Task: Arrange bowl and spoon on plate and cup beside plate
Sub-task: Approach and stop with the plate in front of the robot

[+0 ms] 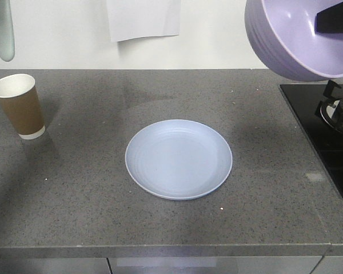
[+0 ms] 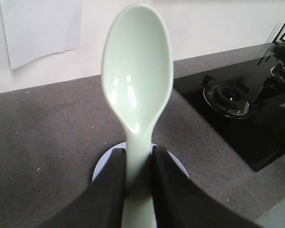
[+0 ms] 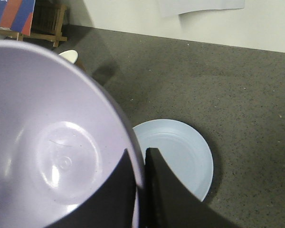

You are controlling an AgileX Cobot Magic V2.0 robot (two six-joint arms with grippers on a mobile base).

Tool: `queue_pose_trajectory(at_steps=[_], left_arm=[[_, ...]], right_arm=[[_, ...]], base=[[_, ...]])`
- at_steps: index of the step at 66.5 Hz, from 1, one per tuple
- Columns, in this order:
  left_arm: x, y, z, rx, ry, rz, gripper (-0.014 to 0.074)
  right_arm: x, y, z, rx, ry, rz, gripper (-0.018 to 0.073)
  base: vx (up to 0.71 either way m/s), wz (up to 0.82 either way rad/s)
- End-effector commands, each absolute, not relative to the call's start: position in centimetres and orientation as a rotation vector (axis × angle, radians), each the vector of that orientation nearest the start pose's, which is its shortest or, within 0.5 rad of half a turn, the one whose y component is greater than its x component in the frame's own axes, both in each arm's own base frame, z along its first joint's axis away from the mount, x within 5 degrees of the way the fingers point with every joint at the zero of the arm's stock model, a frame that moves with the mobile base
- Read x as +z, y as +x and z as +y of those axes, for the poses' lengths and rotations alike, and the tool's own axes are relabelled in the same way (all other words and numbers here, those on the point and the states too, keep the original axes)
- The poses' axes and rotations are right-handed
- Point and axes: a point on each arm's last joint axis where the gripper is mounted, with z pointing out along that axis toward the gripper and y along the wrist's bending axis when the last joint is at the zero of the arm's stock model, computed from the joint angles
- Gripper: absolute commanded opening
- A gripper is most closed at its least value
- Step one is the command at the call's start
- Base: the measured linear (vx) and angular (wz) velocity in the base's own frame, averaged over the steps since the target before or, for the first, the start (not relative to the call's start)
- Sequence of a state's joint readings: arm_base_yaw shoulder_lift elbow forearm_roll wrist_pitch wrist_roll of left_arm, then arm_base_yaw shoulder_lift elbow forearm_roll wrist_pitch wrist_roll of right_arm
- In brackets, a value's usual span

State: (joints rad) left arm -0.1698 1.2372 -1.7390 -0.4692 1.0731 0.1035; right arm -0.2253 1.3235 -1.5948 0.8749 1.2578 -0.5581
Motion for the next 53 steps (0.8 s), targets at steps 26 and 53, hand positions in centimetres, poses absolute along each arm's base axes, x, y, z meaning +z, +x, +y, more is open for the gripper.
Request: queue_pose_trajectory(at_steps=[26, 53], left_arm=[[53.96, 19.89, -7.29, -0.634, 0.289, 1.895, -0.0006], [53.96, 19.89, -7.29, -0.634, 0.289, 1.895, -0.0006]], right_arm=[[49.06, 24.01, 1.52, 0.702, -0.384, 1.998, -0.0006], [49.06, 24.01, 1.52, 0.702, -0.384, 1.998, -0.0006]], base=[[0.05, 0.01], [0.05, 0.01]])
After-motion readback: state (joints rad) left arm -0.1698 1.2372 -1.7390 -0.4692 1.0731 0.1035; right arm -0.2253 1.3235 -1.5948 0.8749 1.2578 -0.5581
